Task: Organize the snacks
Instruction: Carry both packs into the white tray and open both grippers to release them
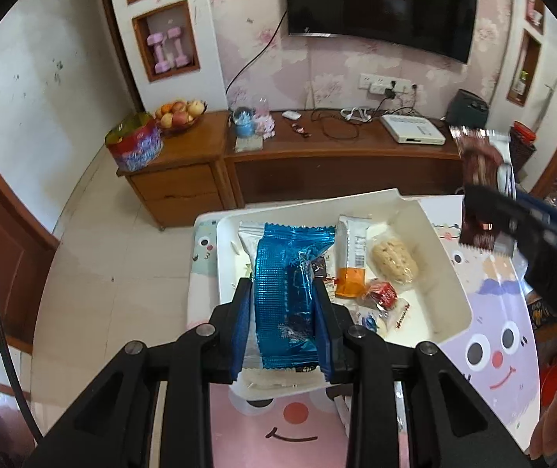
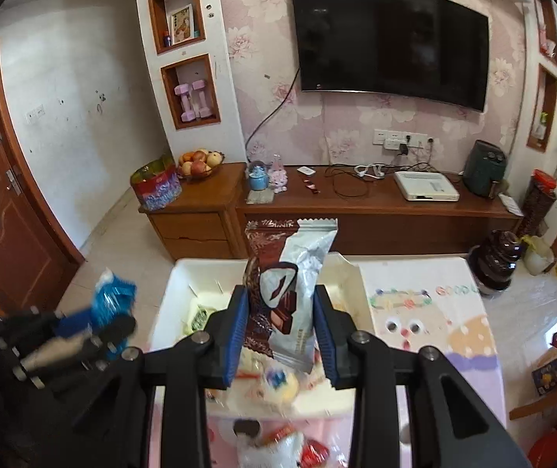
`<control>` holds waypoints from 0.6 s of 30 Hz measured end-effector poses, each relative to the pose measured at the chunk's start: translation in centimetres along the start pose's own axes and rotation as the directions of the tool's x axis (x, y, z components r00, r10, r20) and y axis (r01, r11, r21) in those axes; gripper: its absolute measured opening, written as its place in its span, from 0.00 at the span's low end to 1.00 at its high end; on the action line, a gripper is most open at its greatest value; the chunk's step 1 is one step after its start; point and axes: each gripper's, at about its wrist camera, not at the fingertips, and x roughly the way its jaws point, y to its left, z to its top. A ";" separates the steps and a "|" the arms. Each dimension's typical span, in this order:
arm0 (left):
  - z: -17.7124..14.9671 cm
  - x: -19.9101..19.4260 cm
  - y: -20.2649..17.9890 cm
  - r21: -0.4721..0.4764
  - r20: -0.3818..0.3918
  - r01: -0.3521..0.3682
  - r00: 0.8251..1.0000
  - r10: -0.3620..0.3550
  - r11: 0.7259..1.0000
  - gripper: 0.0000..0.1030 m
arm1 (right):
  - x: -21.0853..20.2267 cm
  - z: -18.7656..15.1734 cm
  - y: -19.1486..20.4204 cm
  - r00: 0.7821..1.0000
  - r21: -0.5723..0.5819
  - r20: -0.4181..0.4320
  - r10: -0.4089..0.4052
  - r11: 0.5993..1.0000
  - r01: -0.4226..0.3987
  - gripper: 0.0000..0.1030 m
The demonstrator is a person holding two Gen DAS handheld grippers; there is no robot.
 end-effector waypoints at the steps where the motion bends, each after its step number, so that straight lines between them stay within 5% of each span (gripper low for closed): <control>1: 0.0 0.7 0.1 -0.011 -0.014 -0.001 1.000 0.001 1.000 0.27 | 0.7 0.5 0.0 1.000 0.001 -0.008 0.006 1.000 -0.006 0.33; 11: 0.3 6.6 0.0 -0.046 -0.115 -0.032 0.993 0.027 0.998 0.28 | 9.3 -0.5 0.6 0.979 -0.046 -0.199 0.033 0.998 -0.043 0.33; 12: 0.3 7.1 -0.1 -0.042 -0.130 -0.043 0.991 0.037 0.998 0.32 | 9.7 -0.8 0.5 0.976 -0.047 -0.215 0.038 0.998 -0.049 0.33; 15: 0.2 7.8 -0.3 -0.044 -0.157 -0.074 0.985 0.067 0.996 0.77 | 10.2 -1.7 0.3 0.968 -0.050 -0.245 0.047 0.997 -0.061 0.36; 18: 0.1 7.8 -0.7 -0.039 -0.145 -0.089 0.986 0.083 0.995 0.80 | 9.7 -2.1 -0.2 0.971 -0.060 -0.239 0.030 0.997 -0.045 0.46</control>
